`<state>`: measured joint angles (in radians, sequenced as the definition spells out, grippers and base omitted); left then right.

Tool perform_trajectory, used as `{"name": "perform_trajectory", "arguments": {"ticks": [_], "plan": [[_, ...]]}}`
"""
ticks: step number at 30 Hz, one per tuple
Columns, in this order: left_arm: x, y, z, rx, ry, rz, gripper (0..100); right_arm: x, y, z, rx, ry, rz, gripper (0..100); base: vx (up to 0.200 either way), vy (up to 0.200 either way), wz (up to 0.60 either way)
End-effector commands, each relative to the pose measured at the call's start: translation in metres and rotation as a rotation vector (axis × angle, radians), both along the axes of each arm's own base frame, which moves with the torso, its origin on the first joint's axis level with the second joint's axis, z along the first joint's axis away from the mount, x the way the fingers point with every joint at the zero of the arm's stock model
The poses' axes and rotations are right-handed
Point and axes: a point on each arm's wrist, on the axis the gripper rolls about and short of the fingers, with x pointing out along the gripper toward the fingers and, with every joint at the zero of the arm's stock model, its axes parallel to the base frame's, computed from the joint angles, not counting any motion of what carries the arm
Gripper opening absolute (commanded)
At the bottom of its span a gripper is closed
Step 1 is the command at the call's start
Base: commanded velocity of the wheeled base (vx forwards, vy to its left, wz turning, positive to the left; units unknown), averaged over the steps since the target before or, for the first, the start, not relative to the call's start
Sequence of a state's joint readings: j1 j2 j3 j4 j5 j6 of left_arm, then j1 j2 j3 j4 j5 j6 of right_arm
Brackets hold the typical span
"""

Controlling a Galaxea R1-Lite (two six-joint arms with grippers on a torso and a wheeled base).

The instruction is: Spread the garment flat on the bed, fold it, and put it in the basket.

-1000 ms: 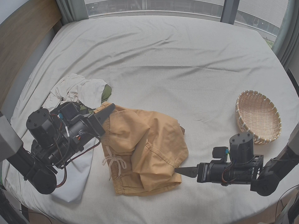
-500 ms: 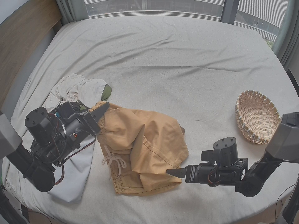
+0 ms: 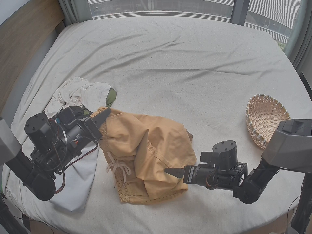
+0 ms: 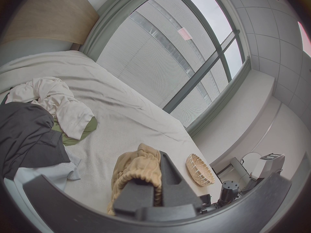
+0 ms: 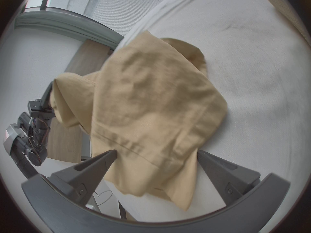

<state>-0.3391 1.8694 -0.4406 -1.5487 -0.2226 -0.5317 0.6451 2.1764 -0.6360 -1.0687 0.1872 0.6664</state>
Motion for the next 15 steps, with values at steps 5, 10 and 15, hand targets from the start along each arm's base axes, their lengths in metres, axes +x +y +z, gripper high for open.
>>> {"name": "perform_trajectory", "arguments": {"ticks": [5,10,15], "plan": [[-0.002,0.001,-0.002,0.003,0.009,0.002,0,-0.001,0.004,0.005,0.042,-0.031,0.004,100,0.0,0.0,0.0],[-0.002,0.001,-0.002,0.003,0.011,0.002,0,0.004,-0.002,0.004,0.023,-0.041,-0.048,100,0.0,0.0,0.0],[-0.002,0.001,-0.003,0.004,0.014,0.002,0,0.008,-0.007,0.003,0.006,-0.045,-0.08,100,0.0,0.0,0.0]]}}
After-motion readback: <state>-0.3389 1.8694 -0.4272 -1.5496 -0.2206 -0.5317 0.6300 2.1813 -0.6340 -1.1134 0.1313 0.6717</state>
